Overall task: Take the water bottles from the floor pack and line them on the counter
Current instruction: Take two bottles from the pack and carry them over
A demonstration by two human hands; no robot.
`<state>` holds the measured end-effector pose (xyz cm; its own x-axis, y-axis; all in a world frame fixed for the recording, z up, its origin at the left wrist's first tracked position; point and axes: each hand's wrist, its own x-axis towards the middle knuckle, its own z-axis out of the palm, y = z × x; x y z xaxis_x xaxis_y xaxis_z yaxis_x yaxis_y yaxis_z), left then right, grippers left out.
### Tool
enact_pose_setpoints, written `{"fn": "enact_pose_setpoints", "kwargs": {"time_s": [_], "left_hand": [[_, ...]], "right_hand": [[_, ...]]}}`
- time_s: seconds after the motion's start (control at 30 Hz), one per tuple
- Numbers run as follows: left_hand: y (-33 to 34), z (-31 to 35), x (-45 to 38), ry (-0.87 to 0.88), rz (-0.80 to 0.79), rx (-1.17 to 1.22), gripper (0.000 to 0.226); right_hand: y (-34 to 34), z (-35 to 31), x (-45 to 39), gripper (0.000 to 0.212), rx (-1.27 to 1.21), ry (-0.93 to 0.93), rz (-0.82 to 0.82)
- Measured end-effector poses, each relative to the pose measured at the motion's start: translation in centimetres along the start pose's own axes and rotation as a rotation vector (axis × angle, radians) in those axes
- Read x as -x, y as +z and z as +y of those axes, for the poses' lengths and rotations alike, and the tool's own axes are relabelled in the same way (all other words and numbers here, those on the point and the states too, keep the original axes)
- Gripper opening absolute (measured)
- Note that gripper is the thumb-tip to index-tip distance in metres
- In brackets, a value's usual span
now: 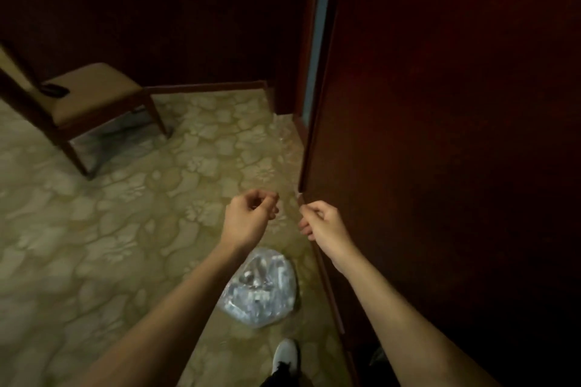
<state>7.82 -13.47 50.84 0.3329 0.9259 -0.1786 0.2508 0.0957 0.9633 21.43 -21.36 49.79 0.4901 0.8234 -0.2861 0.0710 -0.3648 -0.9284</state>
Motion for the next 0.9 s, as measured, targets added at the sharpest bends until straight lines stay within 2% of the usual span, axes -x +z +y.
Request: {"fn": "enact_pose_setpoints", "kwargs": {"time_s": [0.23,0.4,0.57,0.7,0.83,0.9], "left_hand": [[-0.9,-8.4,-5.5,-0.249,-0.028,-0.082,0.014],[-1.7,-15.6,-9.4,-0.372,-0.056,-0.11,0.016],[-1.8,-26.8,-15.1,-0.481,-0.086,-0.135,0.016],[-1.2,-36.5,-19.9,-0.53,-0.192,-0.184,0.017],[-1.0,-45.9,-23.0,-0.563,-0.343,-0.306,0.009],[-1.6,-49.8,-23.9,-0.549,-0.445,-0.396,0.005]], "right_hand": [[4.9,9.0,-8.5,0.015,0.068,0.324,-0.117],[8.9,15.3,-12.1,0.015,0.074,0.477,-0.175],[14.2,26.2,-17.5,0.017,0.116,0.613,-0.16],[19.5,35.0,-22.8,0.014,0.12,0.702,-0.142],[24.0,42.8,-27.5,0.015,0.251,0.657,-0.167],[25.5,46.8,-29.1,0.027,0.424,0.575,-0.26]]}}
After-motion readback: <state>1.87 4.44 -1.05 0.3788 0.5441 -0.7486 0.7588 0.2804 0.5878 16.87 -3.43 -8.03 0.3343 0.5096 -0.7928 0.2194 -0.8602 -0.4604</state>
